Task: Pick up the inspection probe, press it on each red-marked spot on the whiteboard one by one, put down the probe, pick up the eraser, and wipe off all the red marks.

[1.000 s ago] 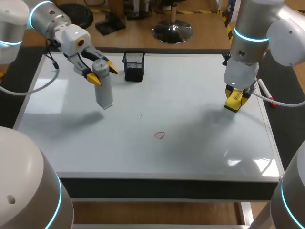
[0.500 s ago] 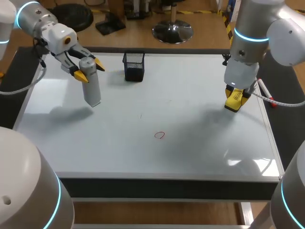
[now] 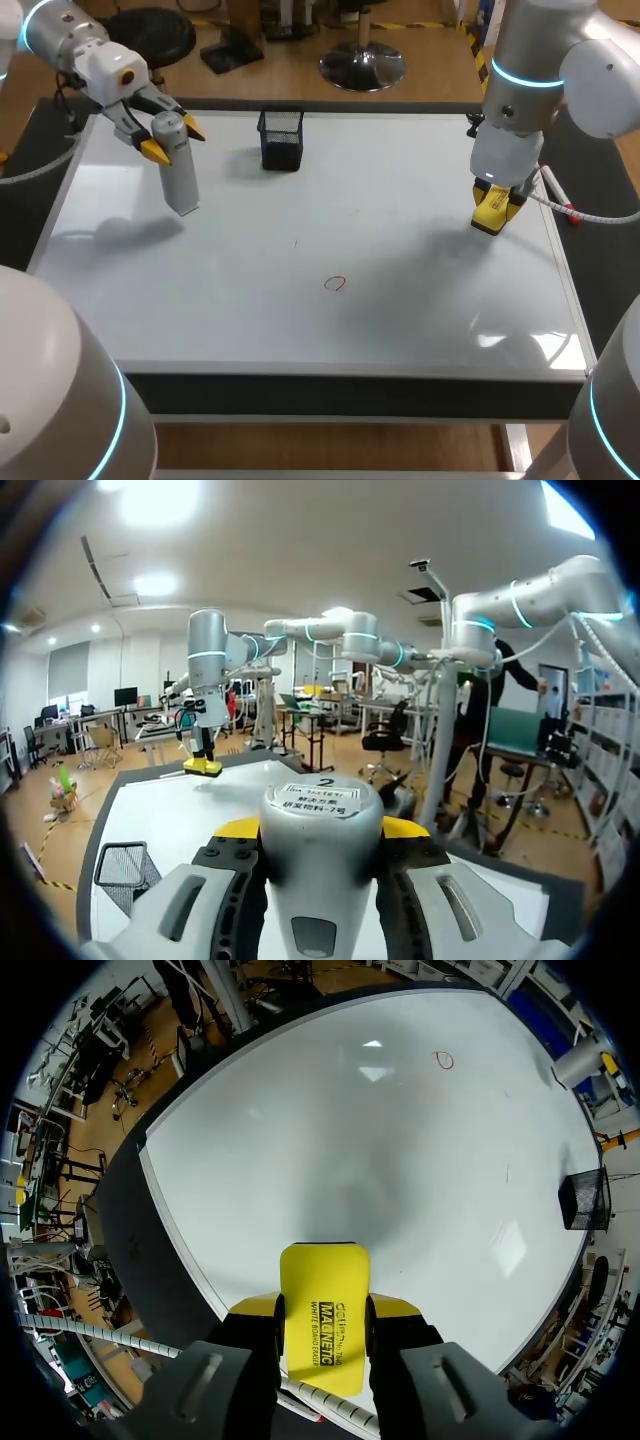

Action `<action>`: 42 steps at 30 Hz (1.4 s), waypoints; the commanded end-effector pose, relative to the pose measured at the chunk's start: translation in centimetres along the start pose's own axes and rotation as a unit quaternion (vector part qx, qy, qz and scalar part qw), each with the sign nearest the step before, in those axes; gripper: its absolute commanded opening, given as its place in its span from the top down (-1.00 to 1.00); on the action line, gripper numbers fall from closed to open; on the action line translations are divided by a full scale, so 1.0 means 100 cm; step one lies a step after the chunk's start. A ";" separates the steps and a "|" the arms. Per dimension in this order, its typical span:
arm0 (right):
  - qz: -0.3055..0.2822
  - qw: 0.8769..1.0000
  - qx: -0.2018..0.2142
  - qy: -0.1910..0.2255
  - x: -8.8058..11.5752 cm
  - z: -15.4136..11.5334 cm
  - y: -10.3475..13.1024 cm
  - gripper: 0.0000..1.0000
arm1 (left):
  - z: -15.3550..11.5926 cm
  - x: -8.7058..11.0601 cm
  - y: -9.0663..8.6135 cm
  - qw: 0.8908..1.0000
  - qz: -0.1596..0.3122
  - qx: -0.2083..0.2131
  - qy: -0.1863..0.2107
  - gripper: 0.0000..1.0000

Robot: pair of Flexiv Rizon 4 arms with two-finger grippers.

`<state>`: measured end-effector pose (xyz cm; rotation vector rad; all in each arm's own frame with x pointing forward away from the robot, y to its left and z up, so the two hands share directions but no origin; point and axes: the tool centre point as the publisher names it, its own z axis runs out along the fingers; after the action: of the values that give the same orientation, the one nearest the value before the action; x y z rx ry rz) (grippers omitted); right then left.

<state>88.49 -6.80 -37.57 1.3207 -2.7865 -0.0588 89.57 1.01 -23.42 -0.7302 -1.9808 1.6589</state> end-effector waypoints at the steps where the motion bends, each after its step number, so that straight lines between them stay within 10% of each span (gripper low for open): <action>1: -0.001 1.000 0.001 0.001 0.000 -0.001 -0.001 1.00 | -0.005 -0.003 0.006 1.000 0.002 0.008 0.008 1.00; 23: -0.023 1.000 0.012 -0.006 0.000 -0.006 0.011 1.00 | -0.005 -0.003 0.006 1.000 0.002 0.008 0.008 1.00; 42: -0.153 0.988 0.024 -0.019 -0.021 -0.022 0.133 1.00 | -0.005 -0.003 0.006 1.000 0.002 0.008 0.008 1.00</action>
<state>80.59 2.34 -34.58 1.7445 -2.5979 -0.0833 89.99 1.13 -23.94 -0.7342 -1.9587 1.6677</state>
